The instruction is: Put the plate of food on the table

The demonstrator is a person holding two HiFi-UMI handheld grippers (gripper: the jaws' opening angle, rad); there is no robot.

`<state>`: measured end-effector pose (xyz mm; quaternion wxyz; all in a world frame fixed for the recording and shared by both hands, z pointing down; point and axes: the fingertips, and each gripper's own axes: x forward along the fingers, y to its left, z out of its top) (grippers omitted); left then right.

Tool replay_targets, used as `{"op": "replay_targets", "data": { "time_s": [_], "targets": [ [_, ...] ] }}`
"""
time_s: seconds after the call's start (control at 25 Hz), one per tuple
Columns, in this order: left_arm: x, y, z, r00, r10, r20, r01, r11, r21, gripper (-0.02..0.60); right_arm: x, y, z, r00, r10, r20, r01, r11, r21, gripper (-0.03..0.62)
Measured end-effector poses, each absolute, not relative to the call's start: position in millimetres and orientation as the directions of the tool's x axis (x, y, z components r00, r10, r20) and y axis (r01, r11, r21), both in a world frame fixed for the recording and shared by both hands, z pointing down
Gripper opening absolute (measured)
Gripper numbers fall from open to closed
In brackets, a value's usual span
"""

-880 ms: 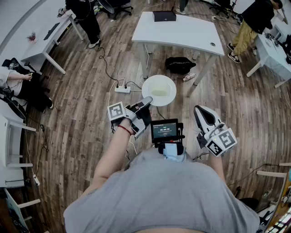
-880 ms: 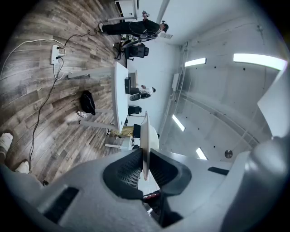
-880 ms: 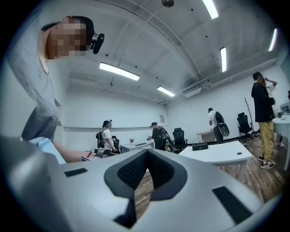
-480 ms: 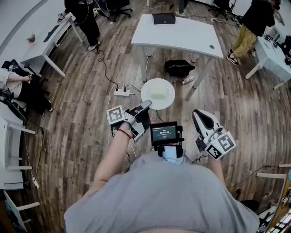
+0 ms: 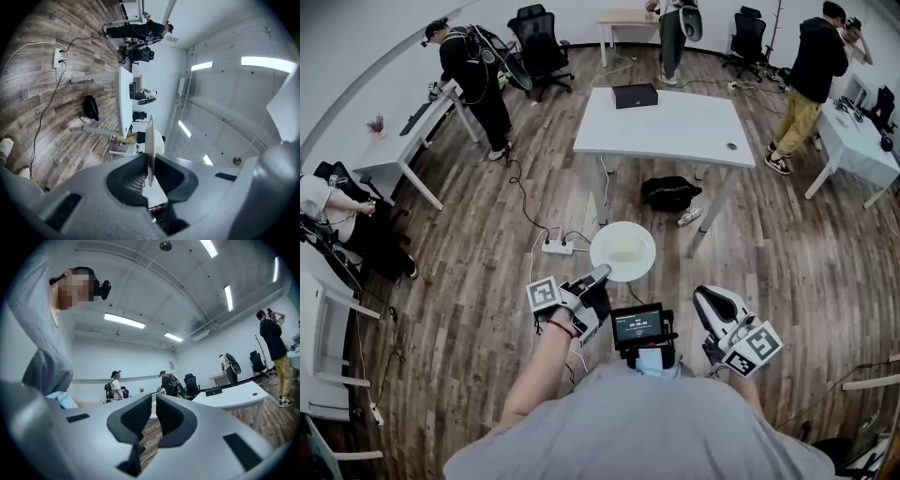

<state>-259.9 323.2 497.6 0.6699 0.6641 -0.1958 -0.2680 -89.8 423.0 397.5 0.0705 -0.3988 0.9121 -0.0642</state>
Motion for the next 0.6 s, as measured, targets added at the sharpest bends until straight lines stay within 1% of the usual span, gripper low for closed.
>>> {"op": "replay_targets", "data": {
  "time_s": [0.32,0.6],
  "targets": [
    [-273.2,305.7,487.1,0.781,-0.617,-0.094,0.096,-0.029,0.995,0.041,-97.4,405.9,386.2,-0.662,-0.745,-0.08,-0.73,0.665,-0.156,0.034],
    [-262.9,296.3,492.1,0.806,-0.586,-0.084,0.091,-0.017,0.996,0.041,-74.8,409.3,387.3,-0.59,-0.803,-0.083,-0.785,0.595,-0.175,0.034]
  ]
}}
